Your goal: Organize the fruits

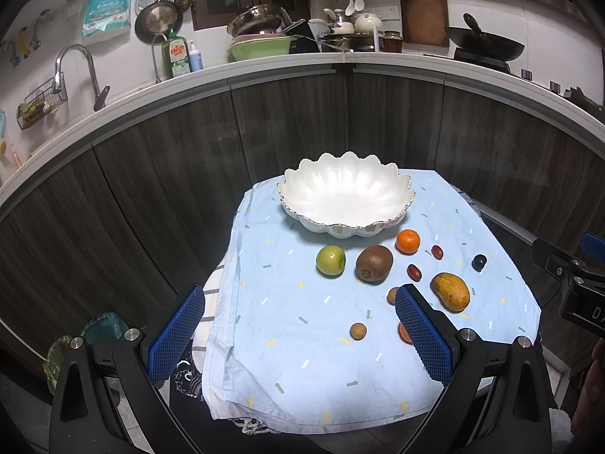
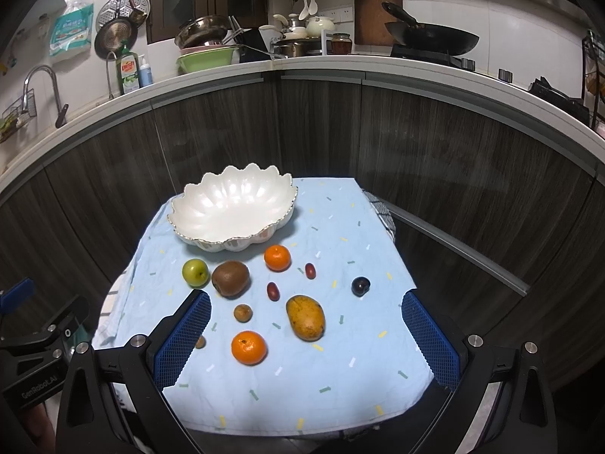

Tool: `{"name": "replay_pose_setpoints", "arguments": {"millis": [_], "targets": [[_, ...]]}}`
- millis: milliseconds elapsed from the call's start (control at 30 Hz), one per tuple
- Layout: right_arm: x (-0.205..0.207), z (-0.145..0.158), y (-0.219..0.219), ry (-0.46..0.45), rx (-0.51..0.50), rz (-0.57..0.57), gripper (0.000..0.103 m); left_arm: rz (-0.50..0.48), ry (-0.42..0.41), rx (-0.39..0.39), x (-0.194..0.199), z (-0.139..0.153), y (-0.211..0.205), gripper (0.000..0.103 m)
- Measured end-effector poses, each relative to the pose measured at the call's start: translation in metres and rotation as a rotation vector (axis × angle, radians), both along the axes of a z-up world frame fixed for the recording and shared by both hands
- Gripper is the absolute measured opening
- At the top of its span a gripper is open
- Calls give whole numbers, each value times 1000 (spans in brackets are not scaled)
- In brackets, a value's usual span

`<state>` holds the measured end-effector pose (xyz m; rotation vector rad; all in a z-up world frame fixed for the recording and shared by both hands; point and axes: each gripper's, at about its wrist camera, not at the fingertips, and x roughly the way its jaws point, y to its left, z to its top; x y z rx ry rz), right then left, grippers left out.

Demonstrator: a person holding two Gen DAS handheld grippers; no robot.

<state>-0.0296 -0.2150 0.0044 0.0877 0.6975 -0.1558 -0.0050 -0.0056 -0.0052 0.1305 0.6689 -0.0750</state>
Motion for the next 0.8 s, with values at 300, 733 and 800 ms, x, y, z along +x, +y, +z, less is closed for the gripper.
{"name": "replay_pose_setpoints", "arguments": {"millis": [300,733,800], "targets": [[5,-1,-2,4,-13,3,102,-13,-11,16,2,4,-3,102],[19,-15,-2,1,-37,41,102,-49,8,22,19,-7,-9,102],[23,-19,-2,5,-37,53,102,-59,12,28,23,-12,-12,102]]}}
